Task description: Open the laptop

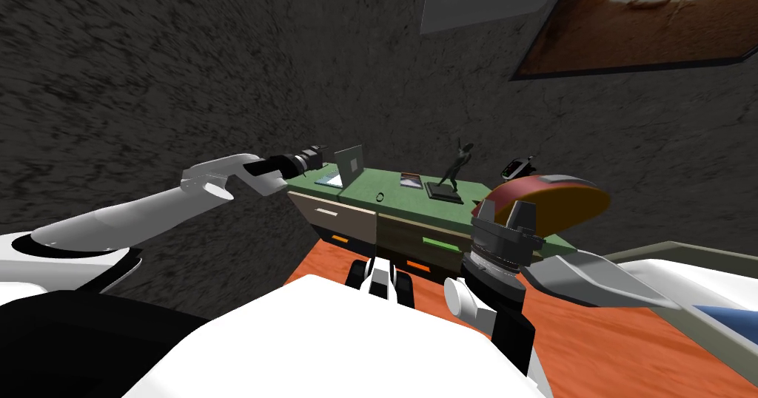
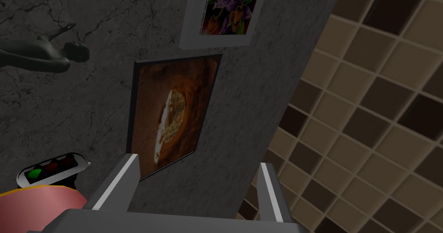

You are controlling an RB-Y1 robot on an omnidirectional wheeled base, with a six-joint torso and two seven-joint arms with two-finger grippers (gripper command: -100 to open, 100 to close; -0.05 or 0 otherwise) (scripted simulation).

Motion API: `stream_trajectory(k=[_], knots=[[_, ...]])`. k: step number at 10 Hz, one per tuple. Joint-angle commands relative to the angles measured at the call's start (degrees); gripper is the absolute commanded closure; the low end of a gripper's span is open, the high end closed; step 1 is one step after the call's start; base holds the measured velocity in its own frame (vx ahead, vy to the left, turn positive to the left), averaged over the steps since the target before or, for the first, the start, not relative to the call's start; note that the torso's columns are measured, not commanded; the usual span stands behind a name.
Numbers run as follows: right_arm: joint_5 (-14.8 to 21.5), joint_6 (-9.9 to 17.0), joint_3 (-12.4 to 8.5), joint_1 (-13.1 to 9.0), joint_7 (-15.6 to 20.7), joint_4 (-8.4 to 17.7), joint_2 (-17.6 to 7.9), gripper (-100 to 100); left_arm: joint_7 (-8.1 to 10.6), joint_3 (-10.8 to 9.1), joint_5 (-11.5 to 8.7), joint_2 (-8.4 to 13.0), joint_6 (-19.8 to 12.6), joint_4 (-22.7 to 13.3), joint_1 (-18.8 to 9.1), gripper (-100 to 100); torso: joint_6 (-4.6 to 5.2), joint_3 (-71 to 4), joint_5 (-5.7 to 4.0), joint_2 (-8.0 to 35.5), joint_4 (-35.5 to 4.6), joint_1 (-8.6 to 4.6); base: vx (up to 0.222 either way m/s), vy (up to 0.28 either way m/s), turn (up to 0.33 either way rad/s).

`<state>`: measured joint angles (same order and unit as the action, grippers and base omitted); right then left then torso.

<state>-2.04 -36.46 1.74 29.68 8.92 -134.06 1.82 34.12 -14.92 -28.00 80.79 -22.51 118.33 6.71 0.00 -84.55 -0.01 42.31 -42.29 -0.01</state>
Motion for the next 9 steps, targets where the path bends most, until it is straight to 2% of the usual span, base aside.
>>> stream_trajectory(k=[1, 3, 4, 5, 6, 9], knots=[[0.0, 0.0, 0.0, 0.0, 0.0, 0.0, 0.0, 0, -1.86, -0.4, 2.4, 1.6, -0.5, 1.4, 1.1, -100, -0.01, 0.0, 0.05, 0.0, 0.0, 0.13, 0.014, -0.075, 0.02], [0.0, 0.0, 0.0, 0.0, 0.0, 0.0, 0.0, 0, -3.42, -0.72, 4.5, 2.9, -0.7, 2.5, 2.1, -100, 0.0, 0.0, 0.04, 0.0, 0.0, 0.1, 0.019, -0.071, 0.019], [0.0, 0.0, 0.0, 0.0, 0.0, 0.0, 0.0, 0, -2.8, -0.53, 3.8, 2.5, -0.8, 2.3, 1.6, -100, 0.0, 0.0, 0.02, 0.0, 0.0, 0.04, 0.009, -0.031, 0.006], [0.0, 0.0, 0.0, 0.0, 0.0, 0.0, 0.0, 0, -2.97, -0.55, 4.0, 2.5, -0.8, 2.3, 1.7, -100, 0.0, 0.0, 0.04, 0.0, 0.0, 0.13, 0.002, -0.007, -0.001], [0.0, 0.0, 0.0, 0.0, 0.0, 0.0, 0.0, 0, -2.96, -0.55, 4.0, 2.5, -0.8, 2.3, 1.7, 100, -0.01, 0.0, 0.05, 0.0, 0.0, 0.16, 0.0, 0.0, 0.0], [0.0, 0.0, 0.0, 0.0, 0.0, 0.0, 0.0, 0, 0.94, -0.74, -0.2, -0.8, -0.7, 0.8, 0.5, 100, -0.09, 0.0, 0.21, -0.1, 0.1, 0.43, -0.006, 0.093, -0.039]])
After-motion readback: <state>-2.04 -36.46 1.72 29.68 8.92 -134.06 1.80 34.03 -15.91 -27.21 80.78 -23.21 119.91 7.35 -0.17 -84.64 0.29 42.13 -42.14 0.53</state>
